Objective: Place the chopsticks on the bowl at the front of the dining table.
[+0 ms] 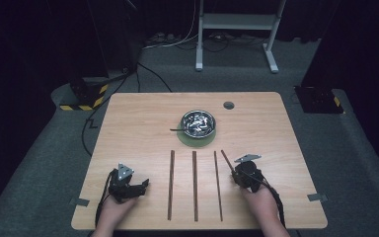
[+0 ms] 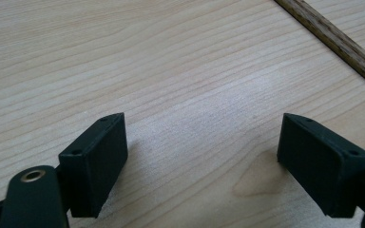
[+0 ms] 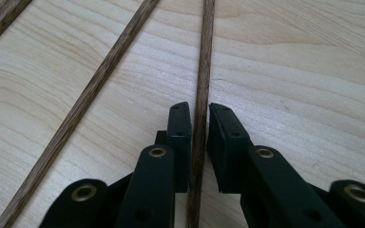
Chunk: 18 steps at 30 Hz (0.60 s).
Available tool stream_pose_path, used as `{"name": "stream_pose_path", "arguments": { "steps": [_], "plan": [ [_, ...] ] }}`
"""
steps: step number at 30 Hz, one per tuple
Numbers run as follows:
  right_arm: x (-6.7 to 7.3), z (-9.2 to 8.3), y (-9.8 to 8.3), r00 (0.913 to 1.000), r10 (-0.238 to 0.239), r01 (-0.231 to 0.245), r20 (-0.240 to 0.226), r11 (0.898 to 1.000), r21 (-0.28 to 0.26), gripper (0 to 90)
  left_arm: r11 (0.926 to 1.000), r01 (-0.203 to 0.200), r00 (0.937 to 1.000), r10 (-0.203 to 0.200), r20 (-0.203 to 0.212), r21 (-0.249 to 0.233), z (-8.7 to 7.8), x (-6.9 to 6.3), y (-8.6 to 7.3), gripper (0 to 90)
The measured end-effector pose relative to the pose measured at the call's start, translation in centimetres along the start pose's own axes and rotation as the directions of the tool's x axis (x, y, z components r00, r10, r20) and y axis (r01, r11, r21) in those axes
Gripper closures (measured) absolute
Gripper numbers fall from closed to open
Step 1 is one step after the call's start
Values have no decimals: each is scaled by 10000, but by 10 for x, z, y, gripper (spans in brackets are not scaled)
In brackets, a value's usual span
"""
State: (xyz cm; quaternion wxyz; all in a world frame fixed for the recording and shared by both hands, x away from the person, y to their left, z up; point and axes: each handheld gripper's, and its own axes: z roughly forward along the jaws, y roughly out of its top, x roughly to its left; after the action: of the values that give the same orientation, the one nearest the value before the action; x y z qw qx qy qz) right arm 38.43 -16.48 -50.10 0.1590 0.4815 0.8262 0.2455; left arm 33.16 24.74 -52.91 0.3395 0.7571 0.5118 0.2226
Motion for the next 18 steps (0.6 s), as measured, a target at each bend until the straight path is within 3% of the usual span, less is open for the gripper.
{"name": "stream_pose_path", "arguments": {
  "steps": [14,17,18],
  "plan": [
    [-1,1,1,9998,206,-206,67,9998,-18,833,10000,22,10000,-22,-28,29,0,0,0,177],
    [0,1,2,9998,194,-195,90,9998,11,824,10000,20,10000,-20,-24,30,0,0,0,178],
    [-1,2,2,9998,199,-199,41,9998,-46,783,10000,18,10000,-18,-33,26,0,0,0,179]
  ]
}}
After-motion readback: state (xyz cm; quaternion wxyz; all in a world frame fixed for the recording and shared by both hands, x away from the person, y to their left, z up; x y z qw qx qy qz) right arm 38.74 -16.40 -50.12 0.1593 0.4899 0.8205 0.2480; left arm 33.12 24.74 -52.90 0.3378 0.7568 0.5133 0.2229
